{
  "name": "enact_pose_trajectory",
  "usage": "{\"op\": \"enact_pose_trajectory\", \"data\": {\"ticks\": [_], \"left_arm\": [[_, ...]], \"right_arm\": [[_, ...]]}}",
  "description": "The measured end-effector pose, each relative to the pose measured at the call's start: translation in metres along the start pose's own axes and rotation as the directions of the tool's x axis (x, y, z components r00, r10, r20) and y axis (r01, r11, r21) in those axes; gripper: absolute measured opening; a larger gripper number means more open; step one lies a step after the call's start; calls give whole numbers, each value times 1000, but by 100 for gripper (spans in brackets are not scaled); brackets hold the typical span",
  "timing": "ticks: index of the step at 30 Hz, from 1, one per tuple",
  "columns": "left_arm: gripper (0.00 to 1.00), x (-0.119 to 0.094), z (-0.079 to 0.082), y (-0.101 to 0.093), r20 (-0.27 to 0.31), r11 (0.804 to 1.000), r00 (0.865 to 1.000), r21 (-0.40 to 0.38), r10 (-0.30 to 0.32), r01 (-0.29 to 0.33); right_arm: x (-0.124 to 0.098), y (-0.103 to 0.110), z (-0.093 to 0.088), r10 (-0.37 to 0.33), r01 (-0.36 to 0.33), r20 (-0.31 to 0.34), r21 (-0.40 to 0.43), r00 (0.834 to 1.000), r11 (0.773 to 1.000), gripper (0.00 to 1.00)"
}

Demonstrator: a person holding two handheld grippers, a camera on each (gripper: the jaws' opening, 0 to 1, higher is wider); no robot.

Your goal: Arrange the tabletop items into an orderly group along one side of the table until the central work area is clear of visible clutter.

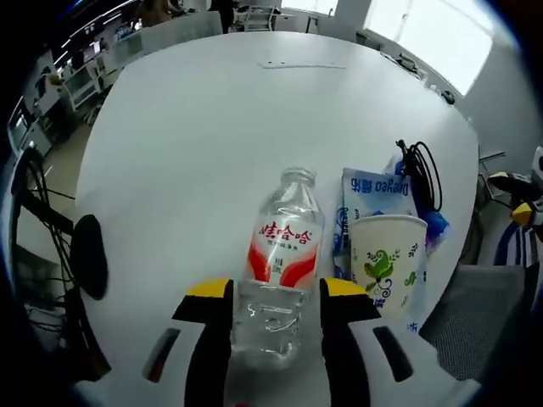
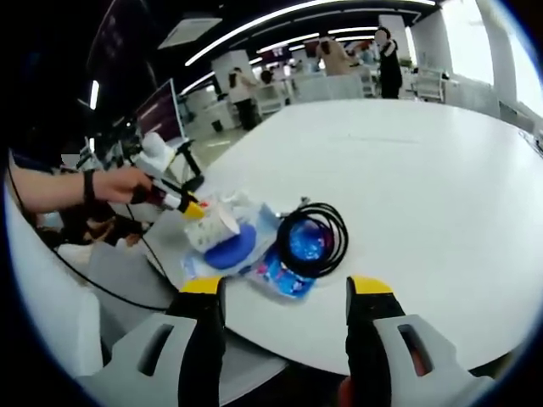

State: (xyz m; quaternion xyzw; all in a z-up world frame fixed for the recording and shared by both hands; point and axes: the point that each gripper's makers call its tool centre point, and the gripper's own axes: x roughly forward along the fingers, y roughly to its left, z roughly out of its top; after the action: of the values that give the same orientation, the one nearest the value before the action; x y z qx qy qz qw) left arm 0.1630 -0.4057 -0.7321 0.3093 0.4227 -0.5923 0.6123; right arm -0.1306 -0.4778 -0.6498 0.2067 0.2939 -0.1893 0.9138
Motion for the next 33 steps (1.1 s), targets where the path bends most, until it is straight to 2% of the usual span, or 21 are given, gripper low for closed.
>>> {"op": "enact_pose_trajectory", "data": {"ticks": [9, 15, 20, 27, 33], "left_arm": [[45, 16, 14, -3, -28, 998, 1000, 66, -4, 6], [45, 26, 21, -1, -39, 996, 999, 82, -18, 22], [47, 28, 21, -5, -59, 994, 997, 95, -44, 50], [47, 34, 19, -5, -88, 990, 995, 133, -41, 53], [43, 37, 16, -5, -104, 986, 994, 155, -41, 56]], "right_arm": [[-3, -4, -3, -8, 8, -7, 8, 1000, 1000, 56], [-6, -6, -6, -16, 17, -13, 14, 1000, 1000, 56], [-8, -7, -8, -21, 22, -18, 19, 1000, 1000, 56], [-8, -7, -10, -22, 23, -24, 23, 999, 999, 56], [-8, -6, -11, -22, 22, -30, 23, 999, 999, 56]]}}
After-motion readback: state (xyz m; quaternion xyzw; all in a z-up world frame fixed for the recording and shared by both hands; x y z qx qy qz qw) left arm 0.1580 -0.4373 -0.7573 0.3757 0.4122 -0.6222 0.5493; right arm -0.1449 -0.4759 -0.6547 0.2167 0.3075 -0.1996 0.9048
